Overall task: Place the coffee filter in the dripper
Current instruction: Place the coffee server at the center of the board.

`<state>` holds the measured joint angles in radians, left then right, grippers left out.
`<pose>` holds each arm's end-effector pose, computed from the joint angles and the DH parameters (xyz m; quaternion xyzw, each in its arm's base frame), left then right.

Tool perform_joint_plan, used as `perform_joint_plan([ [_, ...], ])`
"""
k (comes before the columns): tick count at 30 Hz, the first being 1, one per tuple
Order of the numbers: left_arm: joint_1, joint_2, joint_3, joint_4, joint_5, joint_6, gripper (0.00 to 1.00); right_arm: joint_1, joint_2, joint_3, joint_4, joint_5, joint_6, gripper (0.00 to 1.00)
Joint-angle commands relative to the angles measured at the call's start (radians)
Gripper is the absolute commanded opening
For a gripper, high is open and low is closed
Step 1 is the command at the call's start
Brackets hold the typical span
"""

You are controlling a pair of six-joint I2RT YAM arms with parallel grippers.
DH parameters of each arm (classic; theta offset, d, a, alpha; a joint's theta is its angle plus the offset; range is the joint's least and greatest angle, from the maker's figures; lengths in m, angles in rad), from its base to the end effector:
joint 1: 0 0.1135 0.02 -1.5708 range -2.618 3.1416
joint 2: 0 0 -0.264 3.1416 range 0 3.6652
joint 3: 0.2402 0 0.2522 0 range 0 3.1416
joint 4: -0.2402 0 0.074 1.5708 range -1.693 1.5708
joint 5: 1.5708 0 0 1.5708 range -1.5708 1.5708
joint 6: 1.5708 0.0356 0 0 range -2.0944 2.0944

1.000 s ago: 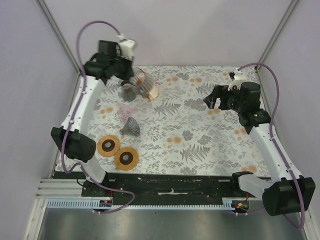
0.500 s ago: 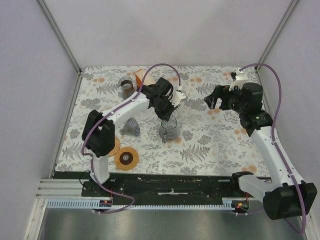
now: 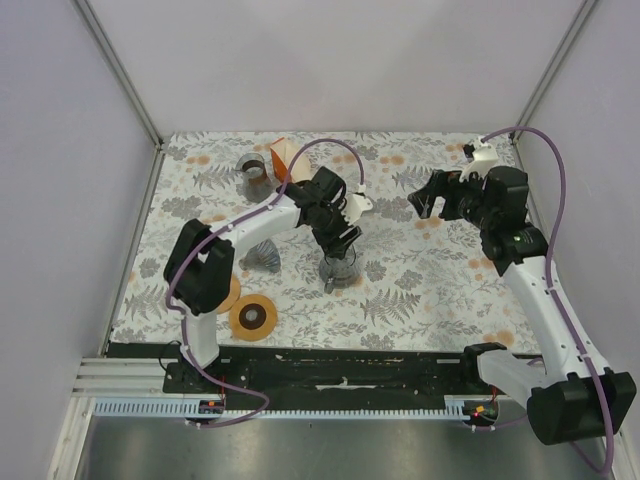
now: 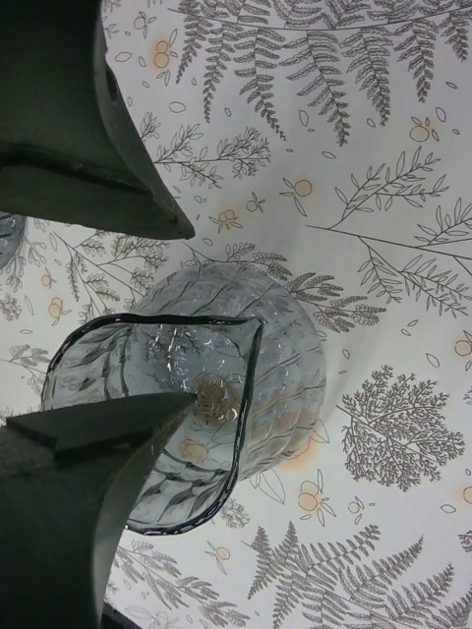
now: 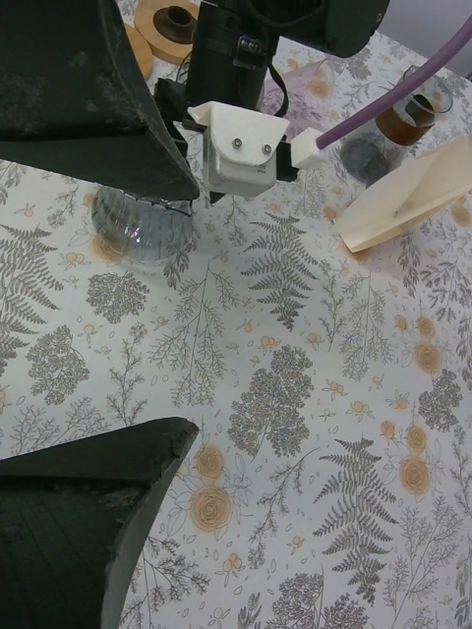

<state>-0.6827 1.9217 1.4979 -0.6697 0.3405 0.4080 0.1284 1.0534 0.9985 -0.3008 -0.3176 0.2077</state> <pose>0.3091 -0.2667 0.2198 0.5310 0.7979 -0.1950 0.2082 0.2350 0.0415 0.3519 -0.0581 0.8137 0.2223 0.5340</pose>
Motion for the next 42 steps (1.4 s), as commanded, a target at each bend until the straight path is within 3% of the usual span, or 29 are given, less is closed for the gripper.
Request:
perform_joint_plan([
  [1, 0.000, -0.095, 0.063, -0.033, 0.035, 0.022, 0.73, 0.005, -0.035, 0.023, 0.032, 0.000, -0.016, 0.98],
  [5, 0.057, -0.212, 0.130, -0.191, 0.043, 0.014, 0.76, 0.010, -0.055, 0.022, 0.028, -0.001, -0.019, 0.98],
  [8, 0.165, -0.349, 0.104, -0.309, 0.014, 0.029, 0.77, 0.014, -0.070, 0.019, 0.031, -0.006, -0.018, 0.98],
  [12, 0.465, -0.498, -0.025, -0.491, 0.046, 0.112, 0.79, 0.017, -0.087, 0.019, 0.029, -0.046, -0.013, 0.98],
  [16, 0.733, -0.645, -0.267, -0.492, -0.018, 0.205, 0.79, 0.023, -0.110, 0.014, 0.032, -0.097, -0.016, 0.98],
  [19, 0.765, -0.700, -0.442, -0.374, -0.139, 0.195, 0.79, 0.028, -0.127, 0.015, 0.034, -0.100, -0.014, 0.98],
  [23, 0.765, -0.719, -0.599, -0.213, -0.219, 0.170, 0.69, 0.036, -0.141, 0.006, 0.031, -0.109, -0.021, 0.98],
  [29, 0.765, -0.698, -0.685, -0.045, -0.288, 0.155, 0.50, 0.043, -0.151, 0.003, 0.026, -0.089, -0.033, 0.98],
  [42, 0.764, -0.570, -0.774, 0.079, -0.259, 0.170, 0.50, 0.048, -0.145, 0.002, 0.026, -0.087, -0.042, 0.98],
])
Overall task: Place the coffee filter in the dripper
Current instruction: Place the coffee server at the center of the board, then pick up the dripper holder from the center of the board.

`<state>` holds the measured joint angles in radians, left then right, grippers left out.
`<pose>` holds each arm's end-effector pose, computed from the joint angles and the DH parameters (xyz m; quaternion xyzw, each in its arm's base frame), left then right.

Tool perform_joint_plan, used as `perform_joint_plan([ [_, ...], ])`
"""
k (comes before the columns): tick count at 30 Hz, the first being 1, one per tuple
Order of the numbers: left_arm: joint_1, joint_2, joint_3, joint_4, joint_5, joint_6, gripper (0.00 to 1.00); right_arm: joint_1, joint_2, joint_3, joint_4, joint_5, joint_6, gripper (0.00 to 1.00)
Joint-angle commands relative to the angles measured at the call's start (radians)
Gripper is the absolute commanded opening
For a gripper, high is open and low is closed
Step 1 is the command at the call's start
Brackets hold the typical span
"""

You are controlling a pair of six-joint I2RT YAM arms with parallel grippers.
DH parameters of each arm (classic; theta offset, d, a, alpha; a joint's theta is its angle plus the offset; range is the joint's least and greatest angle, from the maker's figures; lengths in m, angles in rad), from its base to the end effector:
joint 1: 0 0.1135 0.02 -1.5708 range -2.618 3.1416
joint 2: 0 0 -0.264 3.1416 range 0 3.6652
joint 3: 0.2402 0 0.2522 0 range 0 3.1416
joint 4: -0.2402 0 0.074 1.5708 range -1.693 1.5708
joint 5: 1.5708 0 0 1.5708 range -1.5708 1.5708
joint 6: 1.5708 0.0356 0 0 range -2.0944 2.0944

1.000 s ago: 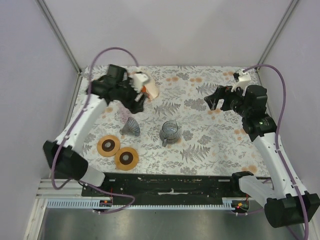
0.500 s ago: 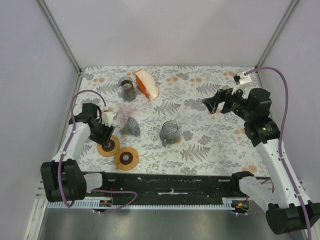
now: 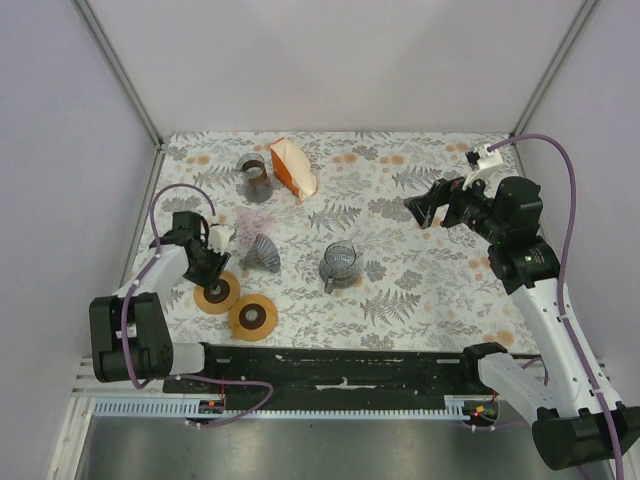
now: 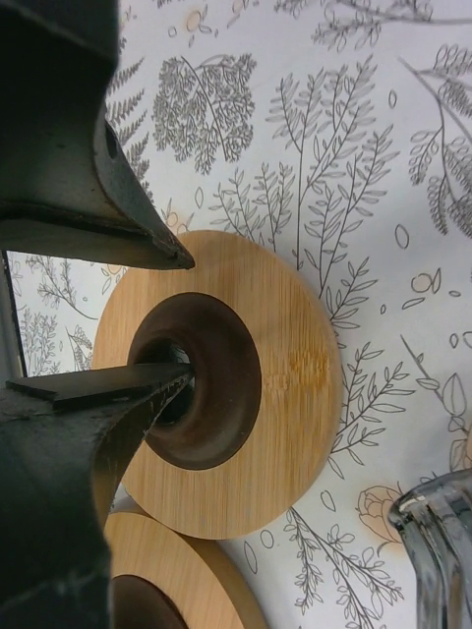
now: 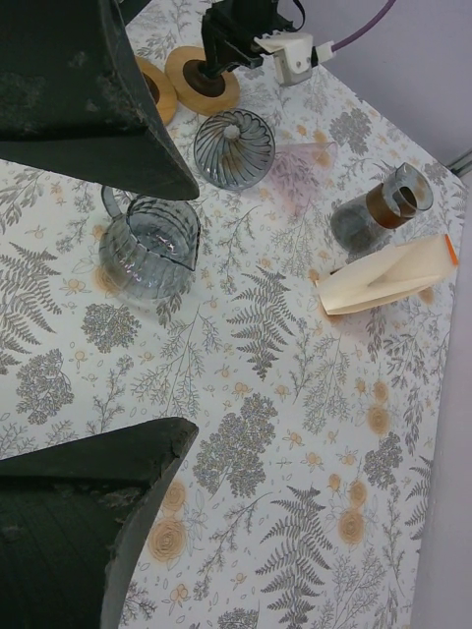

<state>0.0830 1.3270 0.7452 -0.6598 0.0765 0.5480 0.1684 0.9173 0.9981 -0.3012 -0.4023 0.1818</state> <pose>0.2287 0.0163 0.1816 0.2332 0.9578 0.0149 0.1674 0.1978 0.0478 0.3793 -0.1197 0.7657 0.2603 0.5759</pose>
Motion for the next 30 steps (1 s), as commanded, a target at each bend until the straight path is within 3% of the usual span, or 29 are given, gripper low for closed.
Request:
perform_joint_plan([
  [1, -0.002, 0.034, -0.026, 0.074, 0.003, 0.036, 0.50, 0.008, -0.006, 0.002, 0.027, -0.001, -0.016, 0.98],
  [6, -0.002, 0.074, -0.052, 0.106, -0.012, 0.046, 0.48, 0.008, -0.003, 0.001, 0.025, 0.002, -0.021, 0.98],
  [9, -0.005, 0.090, -0.072, 0.164, -0.029, 0.033, 0.33, 0.008, 0.003, 0.007, 0.027, 0.005, -0.019, 0.98],
  [11, -0.005, 0.106, -0.063, 0.167, -0.017, 0.014, 0.06, 0.008, 0.009, 0.011, 0.025, -0.001, -0.019, 0.98],
  [12, -0.002, 0.109, -0.052, 0.164, -0.009, 0.003, 0.02, 0.006, 0.009, 0.016, 0.022, 0.000, -0.019, 0.98],
  [16, 0.018, 0.063, 0.006, 0.134, 0.018, -0.031, 0.02, 0.014, 0.005, 0.025, 0.016, 0.008, -0.025, 0.98],
  [24, 0.073, -0.080, 0.204, 0.011, 0.225, -0.086, 0.02, 0.085, 0.041, 0.060, 0.013, -0.026, 0.040, 0.98],
  [27, 0.073, -0.133, 0.276, -0.075, 0.357, -0.083, 0.02, 0.167, 0.080, 0.082, 0.048, -0.015, 0.088, 0.98],
  [30, 0.069, -0.181, 0.356, -0.093, 0.436, -0.137, 0.02, 0.337, 0.167, 0.121, 0.140, -0.010, 0.096, 0.98],
])
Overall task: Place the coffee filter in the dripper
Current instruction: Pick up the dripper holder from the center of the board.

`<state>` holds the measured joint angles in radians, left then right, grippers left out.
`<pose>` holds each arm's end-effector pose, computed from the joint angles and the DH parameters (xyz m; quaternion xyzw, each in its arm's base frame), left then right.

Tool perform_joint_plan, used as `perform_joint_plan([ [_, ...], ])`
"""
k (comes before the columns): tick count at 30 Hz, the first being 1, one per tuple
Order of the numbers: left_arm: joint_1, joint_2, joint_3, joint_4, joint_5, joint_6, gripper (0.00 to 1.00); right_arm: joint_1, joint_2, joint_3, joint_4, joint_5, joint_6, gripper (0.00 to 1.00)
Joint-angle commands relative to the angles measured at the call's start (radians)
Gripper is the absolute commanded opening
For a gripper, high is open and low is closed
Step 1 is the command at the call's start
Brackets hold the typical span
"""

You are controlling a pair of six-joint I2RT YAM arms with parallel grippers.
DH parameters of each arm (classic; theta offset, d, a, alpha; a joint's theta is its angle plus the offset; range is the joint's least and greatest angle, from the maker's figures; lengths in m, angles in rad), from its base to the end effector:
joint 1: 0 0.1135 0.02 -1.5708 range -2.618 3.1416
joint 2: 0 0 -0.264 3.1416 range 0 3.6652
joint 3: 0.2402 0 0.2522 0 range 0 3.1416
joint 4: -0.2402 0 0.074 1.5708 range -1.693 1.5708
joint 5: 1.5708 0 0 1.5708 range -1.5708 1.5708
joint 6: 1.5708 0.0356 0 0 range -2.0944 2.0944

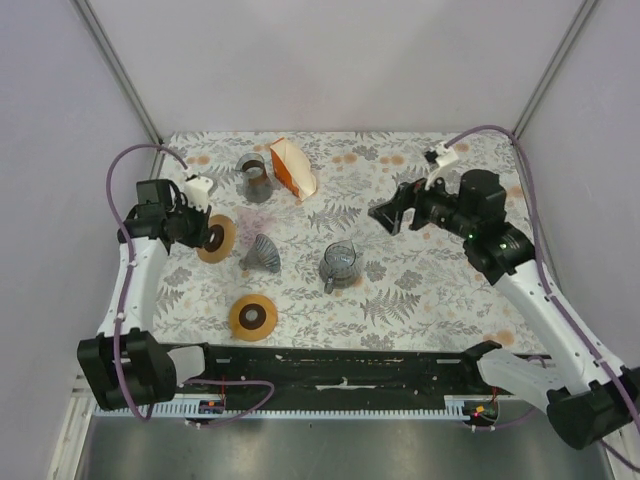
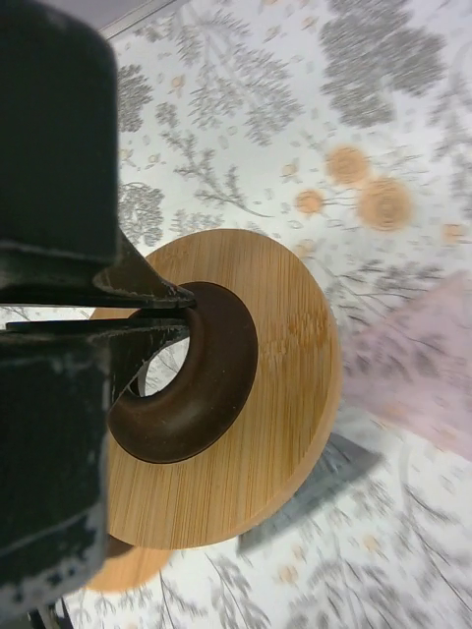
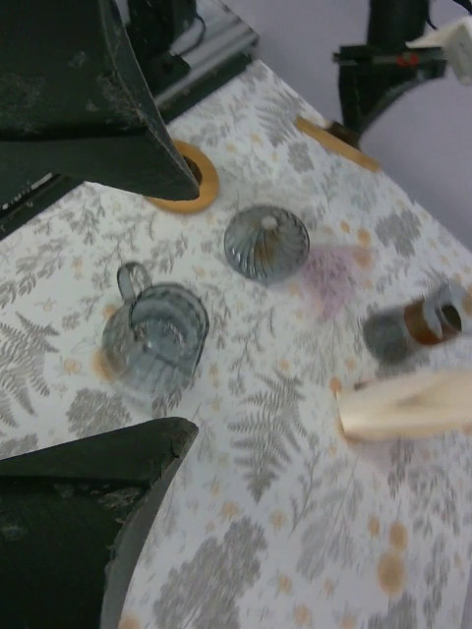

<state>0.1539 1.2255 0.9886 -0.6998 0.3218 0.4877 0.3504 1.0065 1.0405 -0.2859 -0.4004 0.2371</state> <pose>0.2455 0.0267 0.2759 0.2051 0.9166 -0.0474 0.3400 0.2066 0.0903 0.3782 -0.1655 0.7664 0.3243 0.5292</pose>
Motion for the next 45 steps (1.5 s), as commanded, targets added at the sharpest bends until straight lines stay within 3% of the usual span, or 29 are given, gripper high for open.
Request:
perform_joint_plan([
  [1, -0.007, -0.090, 0.134, -0.050, 0.188, -0.095, 0.02, 0.210, 0.128, 0.113, 0.157, -0.035, 0.039, 0.98],
  [5, -0.027, -0.118, 0.202, -0.030, 0.108, -0.139, 0.02, 0.337, 0.390, 0.329, 0.229, -0.161, 0.094, 0.98],
  [13, -0.065, -0.144, 0.214, -0.017, 0.083, -0.149, 0.02, 0.463, 0.886, 0.858, 0.120, -0.198, 0.203, 0.98],
  [18, -0.086, -0.133, 0.220, -0.007, 0.094, -0.150, 0.02, 0.489, 1.040, 0.980, 0.090, -0.163, 0.249, 0.97],
  [21, -0.091, -0.129, 0.225, -0.006, 0.106, -0.156, 0.02, 0.501, 1.081, 0.997, 0.090, -0.166, 0.252, 0.90],
  [23, -0.093, -0.127, 0.222, -0.006, 0.115, -0.164, 0.02, 0.506, 1.097, 0.998, 0.106, -0.198, 0.257, 0.77],
  [24, -0.093, -0.127, 0.223, -0.006, 0.120, -0.166, 0.02, 0.504, 1.104, 0.994, 0.131, -0.222, 0.266, 0.63],
  [27, -0.093, -0.129, 0.228, -0.010, 0.117, -0.172, 0.02, 0.501, 1.113, 0.994, 0.169, -0.278, 0.266, 0.00],
  [28, -0.093, -0.127, 0.234, -0.018, 0.114, -0.170, 0.02, 0.492, 1.106, 0.988, 0.168, -0.282, 0.249, 0.00],
  [30, -0.093, -0.124, 0.264, -0.062, 0.125, -0.155, 0.02, 0.470, 1.068, 0.946, 0.166, -0.256, 0.165, 0.00],
  [31, -0.093, -0.120, 0.289, -0.090, 0.135, -0.150, 0.09, 0.460, 1.029, 0.913, 0.156, -0.215, 0.101, 0.00],
  [34, -0.093, -0.115, 0.390, -0.157, 0.151, -0.167, 0.42, 0.461, 0.850, 0.764, 0.168, 0.040, -0.257, 0.00],
  [36, -0.091, -0.113, 0.453, -0.184, 0.180, -0.198, 0.55, 0.472, 0.718, 0.606, 0.325, 0.176, -0.472, 0.00],
  [38, -0.091, -0.101, 0.508, -0.211, 0.235, -0.221, 0.61, 0.476, 0.589, 0.413, 0.568, 0.248, -0.698, 0.00],
  [42, -0.093, -0.077, 0.591, -0.207, 0.322, -0.340, 0.75, 0.504, 0.431, 0.120, 0.908, 0.221, -1.182, 0.00],
  [45, -0.093, -0.051, 0.650, -0.187, 0.404, -0.438, 0.87, 0.538, 0.415, 0.030, 1.051, 0.262, -1.465, 0.00],
])
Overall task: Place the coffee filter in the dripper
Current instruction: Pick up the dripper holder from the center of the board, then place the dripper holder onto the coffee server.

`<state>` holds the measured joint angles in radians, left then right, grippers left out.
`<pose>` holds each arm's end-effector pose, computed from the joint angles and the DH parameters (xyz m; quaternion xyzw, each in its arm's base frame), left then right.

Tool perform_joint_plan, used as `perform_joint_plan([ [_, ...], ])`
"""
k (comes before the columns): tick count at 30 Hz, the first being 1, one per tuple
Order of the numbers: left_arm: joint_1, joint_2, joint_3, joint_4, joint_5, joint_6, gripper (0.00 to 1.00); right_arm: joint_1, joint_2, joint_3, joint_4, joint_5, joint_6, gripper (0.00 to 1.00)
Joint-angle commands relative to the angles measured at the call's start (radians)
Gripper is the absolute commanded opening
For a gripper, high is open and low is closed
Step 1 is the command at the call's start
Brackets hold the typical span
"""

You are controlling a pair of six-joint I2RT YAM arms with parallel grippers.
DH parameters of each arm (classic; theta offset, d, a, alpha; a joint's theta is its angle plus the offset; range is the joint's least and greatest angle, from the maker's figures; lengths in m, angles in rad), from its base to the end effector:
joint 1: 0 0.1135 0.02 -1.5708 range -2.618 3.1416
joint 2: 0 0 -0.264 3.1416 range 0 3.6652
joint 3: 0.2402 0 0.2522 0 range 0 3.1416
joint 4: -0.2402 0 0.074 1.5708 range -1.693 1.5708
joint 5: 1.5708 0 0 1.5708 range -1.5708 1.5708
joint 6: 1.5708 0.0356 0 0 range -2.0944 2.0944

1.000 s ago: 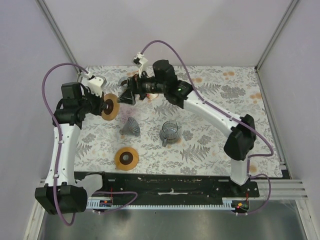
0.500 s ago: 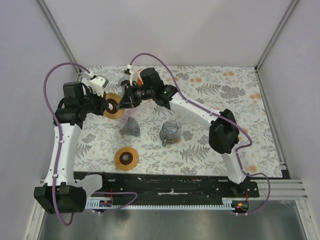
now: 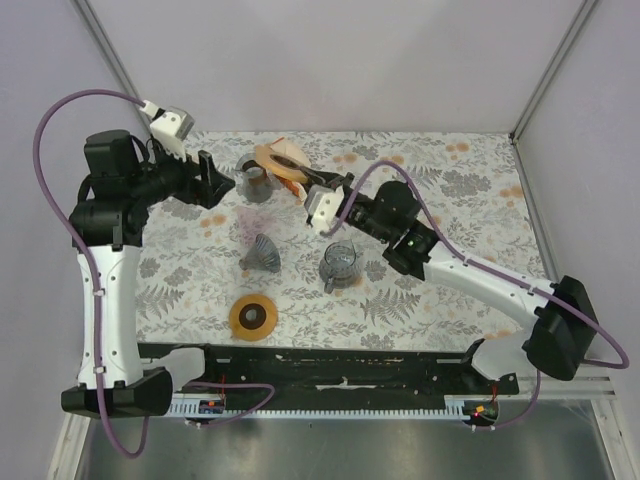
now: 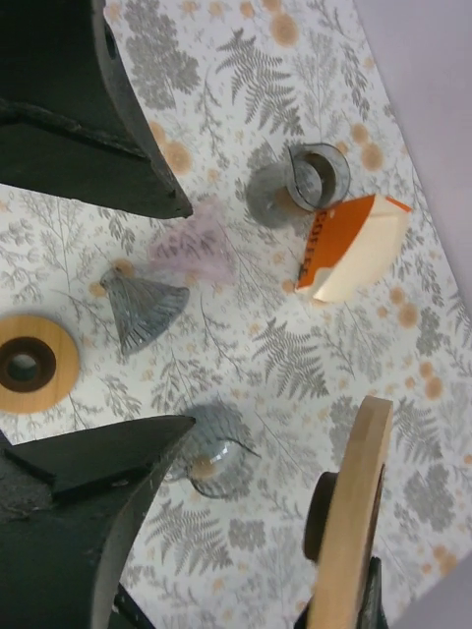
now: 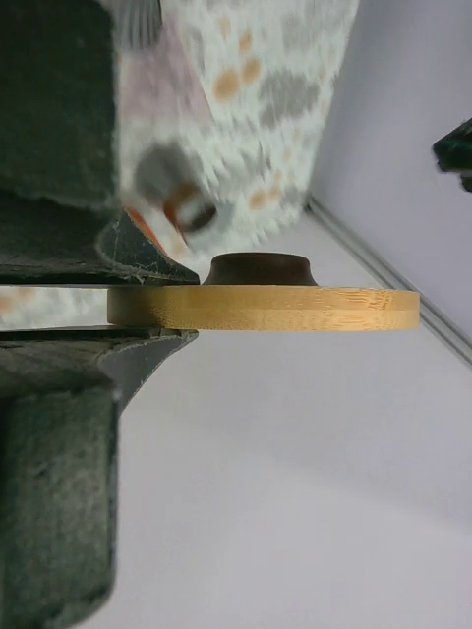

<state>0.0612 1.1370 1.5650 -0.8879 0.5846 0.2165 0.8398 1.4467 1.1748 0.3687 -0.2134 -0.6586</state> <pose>0.2007 -0.0074 0.4633 0.2146 0.7994 -0.1726 0.5340 0.2265 0.2639 0.3780 -0.5129 0.4356 0.1379 0.7268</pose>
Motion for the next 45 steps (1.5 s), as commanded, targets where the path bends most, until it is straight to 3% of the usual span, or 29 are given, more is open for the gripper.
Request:
perform_joint_plan([
  [1, -0.001, 0.049, 0.093, 0.010, 0.171, -0.186, 0.87, 0.056, -0.020, -0.112, 0.424, 0.103, -0.655, 0.00],
  [6, -0.001, 0.082, 0.156, 0.043, 0.311, -0.268, 0.89, 0.088, 0.007, -0.164, 0.590, 0.154, -0.938, 0.00],
  [10, -0.001, 0.089, 0.106, 0.119, 0.366, -0.330, 0.90, 0.096, 0.021, -0.170, 0.636, 0.178, -1.074, 0.00],
  [19, -0.123, 0.119, 0.020, 0.260, 0.314, -0.449, 0.91, 0.133, 0.034, -0.179, 0.639, 0.144, -1.179, 0.00],
  [20, -0.123, 0.122, 0.009, 0.274, 0.326, -0.466, 0.86, 0.136, 0.034, -0.179, 0.636, 0.141, -1.185, 0.00],
  [21, -0.124, 0.124, 0.003, 0.285, 0.349, -0.476, 0.76, 0.140, 0.034, -0.179, 0.628, 0.140, -1.187, 0.00],
  [23, -0.126, 0.124, -0.014, 0.308, 0.389, -0.496, 0.39, 0.145, 0.032, -0.176, 0.625, 0.138, -1.179, 0.00],
  [26, -0.124, 0.112, -0.045, 0.317, 0.409, -0.508, 0.02, 0.145, 0.029, -0.170, 0.627, 0.154, -1.155, 0.00],
  [29, -0.124, 0.101, -0.080, 0.337, 0.422, -0.534, 0.02, 0.147, 0.017, -0.168, 0.595, 0.167, -1.090, 0.00],
  [30, -0.123, 0.098, -0.088, 0.345, 0.419, -0.545, 0.02, 0.148, 0.008, -0.165, 0.566, 0.177, -1.051, 0.05],
  [33, -0.120, 0.106, -0.094, 0.351, 0.382, -0.549, 0.02, 0.156, -0.046, -0.153, 0.472, 0.207, -0.833, 0.73],
  [34, -0.115, 0.110, -0.095, 0.349, 0.356, -0.543, 0.02, 0.154, -0.081, -0.146, 0.413, 0.233, -0.729, 0.89],
  [35, -0.113, 0.113, -0.095, 0.345, 0.337, -0.537, 0.02, 0.148, -0.118, -0.126, 0.304, 0.230, -0.599, 0.98],
  [37, -0.112, 0.122, -0.091, 0.336, 0.308, -0.516, 0.02, 0.124, -0.193, -0.063, -0.034, 0.119, -0.373, 0.98],
  [39, -0.113, 0.127, -0.092, 0.334, 0.301, -0.506, 0.02, 0.084, -0.236, 0.002, -0.298, -0.065, -0.256, 0.98],
  [42, -0.124, 0.118, -0.105, 0.331, 0.304, -0.496, 0.02, 0.048, -0.237, 0.109, -0.534, -0.217, -0.112, 0.98],
  [45, -0.141, 0.103, -0.117, 0.307, 0.291, -0.464, 0.02, -0.037, -0.175, 0.235, -0.567, -0.283, 0.161, 0.98],
])
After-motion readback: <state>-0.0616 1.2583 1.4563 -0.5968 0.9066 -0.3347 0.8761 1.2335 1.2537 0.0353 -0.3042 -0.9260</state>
